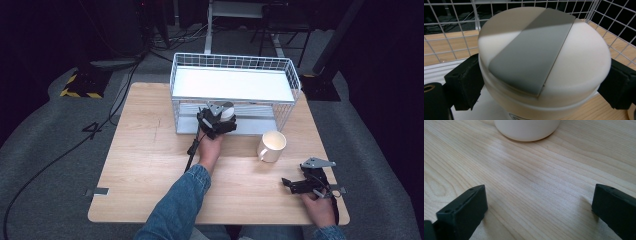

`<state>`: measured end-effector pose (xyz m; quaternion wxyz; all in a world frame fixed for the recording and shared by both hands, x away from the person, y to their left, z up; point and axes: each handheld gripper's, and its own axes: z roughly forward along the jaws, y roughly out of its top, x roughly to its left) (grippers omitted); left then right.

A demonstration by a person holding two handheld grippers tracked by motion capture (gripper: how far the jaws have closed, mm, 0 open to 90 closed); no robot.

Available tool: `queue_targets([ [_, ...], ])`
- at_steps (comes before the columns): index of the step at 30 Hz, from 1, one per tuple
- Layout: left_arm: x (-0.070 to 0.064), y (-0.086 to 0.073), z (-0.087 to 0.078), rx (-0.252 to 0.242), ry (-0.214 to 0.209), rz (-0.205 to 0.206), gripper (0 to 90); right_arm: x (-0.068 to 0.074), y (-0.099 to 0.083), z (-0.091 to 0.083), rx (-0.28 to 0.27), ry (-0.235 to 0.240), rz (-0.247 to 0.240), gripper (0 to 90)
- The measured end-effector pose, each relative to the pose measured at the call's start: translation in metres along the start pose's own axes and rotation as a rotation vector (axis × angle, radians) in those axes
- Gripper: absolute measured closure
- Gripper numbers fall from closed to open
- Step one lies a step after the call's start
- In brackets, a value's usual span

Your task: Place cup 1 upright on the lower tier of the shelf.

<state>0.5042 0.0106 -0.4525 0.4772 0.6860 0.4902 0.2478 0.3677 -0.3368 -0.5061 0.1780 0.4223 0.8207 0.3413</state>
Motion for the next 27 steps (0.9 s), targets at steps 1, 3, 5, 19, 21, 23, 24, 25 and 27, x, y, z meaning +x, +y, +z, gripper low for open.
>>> queue_targets([
  [1,0.0,0.0,0.002,-0.001,0.001,-0.001,7.4,0.0,0.0,0.0,0.0,0.0,0.0,0.2],
  [3,0.0,0.0,0.005,-0.005,0.006,-0.01,7.4,0.0,0.0,0.0,0.0,0.0,0.0,0.2],
  [5,-0.001,0.0,0.007,-0.02,0.017,-0.014,7.4,0.0,0.0,0.0,0.0,0.0,0.0,0.2],
  [19,-0.005,-0.004,0.012,-0.06,0.041,-0.029,7.0,0.0,0.0,0.0,0.0,0.0,0.0,0.2],
  [21,-0.005,-0.004,0.013,-0.066,0.042,-0.034,7.0,0.0,0.0,0.0,0.0,0.0,0.0,0.2],
  [23,-0.003,-0.004,0.013,-0.071,0.027,-0.046,6.1,0.0,0.0,0.0,0.0,0.0,0.0,0.2],
  [24,-0.003,-0.004,0.013,-0.071,0.027,-0.046,5.6,0.0,0.0,0.0,0.0,0.0,0.0,0.2],
  [25,-0.004,-0.004,0.013,-0.078,0.029,-0.052,5.6,0.0,0.0,0.0,0.0,0.0,0.0,0.2],
  [27,-0.005,-0.004,0.013,-0.082,0.039,-0.042,0.0,0.0,0.0,0.0,0.0,0.0,0.0,0.2],
])
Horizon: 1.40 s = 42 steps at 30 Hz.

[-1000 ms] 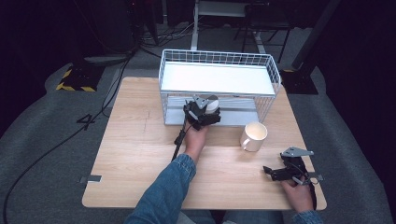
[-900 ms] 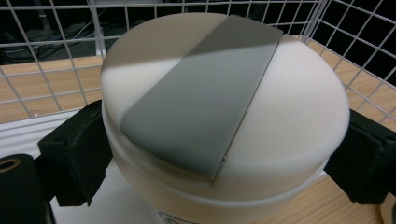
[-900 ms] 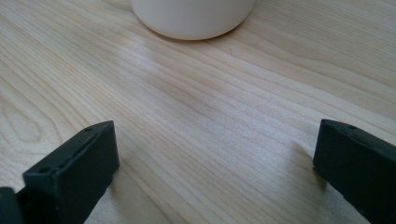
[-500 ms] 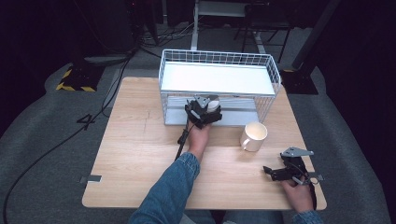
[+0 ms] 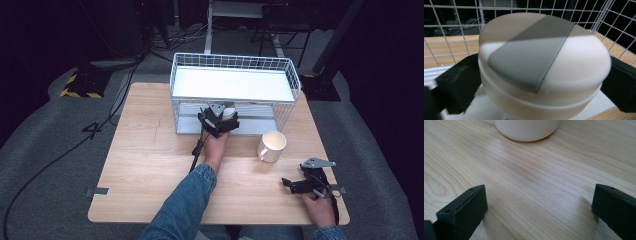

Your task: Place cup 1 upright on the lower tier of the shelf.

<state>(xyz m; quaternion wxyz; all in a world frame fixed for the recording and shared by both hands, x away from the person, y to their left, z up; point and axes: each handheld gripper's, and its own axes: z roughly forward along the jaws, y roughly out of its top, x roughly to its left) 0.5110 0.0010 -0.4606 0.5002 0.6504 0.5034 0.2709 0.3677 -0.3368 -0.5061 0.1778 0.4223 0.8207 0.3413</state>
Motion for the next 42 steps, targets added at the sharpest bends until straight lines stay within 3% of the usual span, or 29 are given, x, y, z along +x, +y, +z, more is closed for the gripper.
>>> queue_targets([
  [5,-0.003,0.001,-0.003,0.004,0.0,0.036,0.0,0.0,0.0,0.0,0.0,0.0,-0.001,0.2],
  [11,0.0,0.003,-0.009,-0.001,-0.019,0.042,0.0,0.0,0.0,0.0,0.0,0.0,-0.001,0.2],
  [20,0.009,0.003,-0.031,-0.019,-0.034,0.049,0.0,0.0,0.0,0.0,0.0,0.0,0.0,0.2],
  [24,0.016,0.005,-0.045,-0.015,-0.046,0.052,0.0,0.0,0.0,0.0,0.0,0.0,0.0,0.2],
  [32,0.021,0.009,-0.083,0.033,-0.105,0.142,0.0,0.0,0.0,0.0,0.001,0.001,0.0,0.2],
  [36,0.026,0.011,-0.102,0.056,-0.152,0.14,0.0,0.0,0.0,0.0,0.001,0.002,0.0,0.4],
  [42,0.037,0.011,-0.132,0.076,-0.172,0.153,0.0,0.0,0.0,0.0,0.0,0.002,0.001,0.4],
])
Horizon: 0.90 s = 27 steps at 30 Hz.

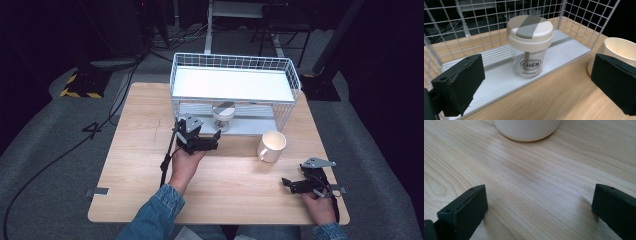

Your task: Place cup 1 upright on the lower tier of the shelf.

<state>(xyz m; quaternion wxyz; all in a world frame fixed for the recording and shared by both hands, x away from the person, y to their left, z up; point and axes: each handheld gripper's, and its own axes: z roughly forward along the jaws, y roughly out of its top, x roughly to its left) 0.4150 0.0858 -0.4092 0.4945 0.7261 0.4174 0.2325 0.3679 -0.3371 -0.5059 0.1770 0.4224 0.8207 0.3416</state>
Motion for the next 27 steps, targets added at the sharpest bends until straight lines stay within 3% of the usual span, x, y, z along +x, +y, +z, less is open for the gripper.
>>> queue_targets([
  [3,0.002,-0.001,-0.013,0.005,-0.009,-0.013,0.0,0.0,0.0,0.0,0.0,0.0,0.0,0.4],
  [14,0.009,-0.013,-0.048,0.046,-0.014,0.038,0.0,0.0,0.0,0.0,0.0,0.0,0.0,0.4],
  [23,0.03,-0.033,-0.07,0.134,-0.02,0.028,0.3,0.0,-0.001,-0.001,0.001,-0.005,0.002,0.4],
  [27,0.034,-0.039,-0.074,0.146,-0.017,0.008,0.3,0.0,-0.001,-0.001,0.001,-0.007,0.004,0.4],
])
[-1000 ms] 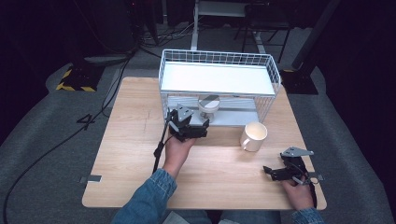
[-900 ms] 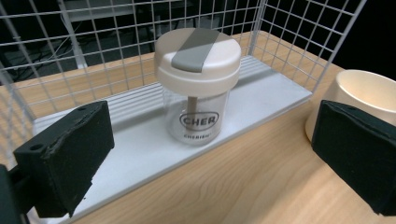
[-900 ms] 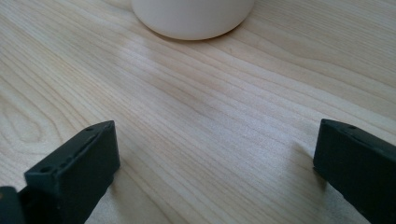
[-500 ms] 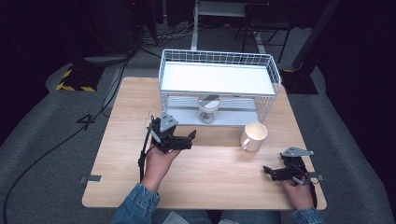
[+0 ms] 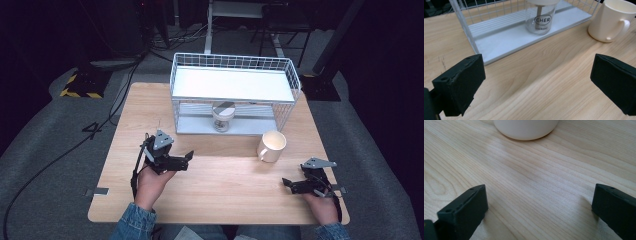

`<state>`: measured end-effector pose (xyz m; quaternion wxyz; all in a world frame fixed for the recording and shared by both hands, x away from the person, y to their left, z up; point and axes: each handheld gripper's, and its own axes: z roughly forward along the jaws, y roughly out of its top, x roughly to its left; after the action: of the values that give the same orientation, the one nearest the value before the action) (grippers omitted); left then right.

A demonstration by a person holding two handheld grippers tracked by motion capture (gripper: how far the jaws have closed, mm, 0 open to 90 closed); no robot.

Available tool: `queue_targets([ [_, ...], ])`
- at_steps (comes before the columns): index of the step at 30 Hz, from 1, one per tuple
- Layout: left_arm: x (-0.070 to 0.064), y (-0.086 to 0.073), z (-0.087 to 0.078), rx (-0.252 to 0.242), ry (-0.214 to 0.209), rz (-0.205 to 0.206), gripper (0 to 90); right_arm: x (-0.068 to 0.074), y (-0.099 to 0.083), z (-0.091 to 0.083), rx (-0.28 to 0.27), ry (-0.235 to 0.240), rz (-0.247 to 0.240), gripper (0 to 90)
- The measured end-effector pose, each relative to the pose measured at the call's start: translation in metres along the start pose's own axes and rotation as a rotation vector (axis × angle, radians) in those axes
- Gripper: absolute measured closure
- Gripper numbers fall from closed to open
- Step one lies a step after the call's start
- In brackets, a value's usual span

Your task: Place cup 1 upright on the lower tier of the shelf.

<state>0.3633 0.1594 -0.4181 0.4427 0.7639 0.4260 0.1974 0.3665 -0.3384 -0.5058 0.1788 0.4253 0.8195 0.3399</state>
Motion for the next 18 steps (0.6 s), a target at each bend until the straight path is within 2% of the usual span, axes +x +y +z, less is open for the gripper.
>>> queue_targets([
  [4,0.002,-0.007,-0.003,0.027,0.003,-0.005,0.4,0.0,0.0,0.0,0.001,-0.007,0.004,0.1],
  [7,0.002,-0.012,-0.004,0.044,0.002,-0.007,0.4,0.002,-0.002,-0.002,0.001,-0.028,0.026,0.4],
  [8,0.002,-0.016,-0.003,0.063,-0.003,-0.006,0.6,0.003,-0.002,-0.002,-0.001,-0.033,0.032,0.7],
  [12,0.005,-0.02,-0.004,0.092,-0.006,-0.007,0.6,0.002,-0.002,-0.002,-0.006,-0.032,0.039,1.7],
  [13,0.006,-0.023,-0.004,0.11,-0.003,-0.016,0.6,0.002,-0.002,-0.003,-0.005,-0.034,0.042,2.4],
  [18,0.011,-0.033,-0.005,0.133,-0.001,-0.037,1.0,0.002,-0.001,-0.006,-0.007,-0.024,0.041,3.3],
])
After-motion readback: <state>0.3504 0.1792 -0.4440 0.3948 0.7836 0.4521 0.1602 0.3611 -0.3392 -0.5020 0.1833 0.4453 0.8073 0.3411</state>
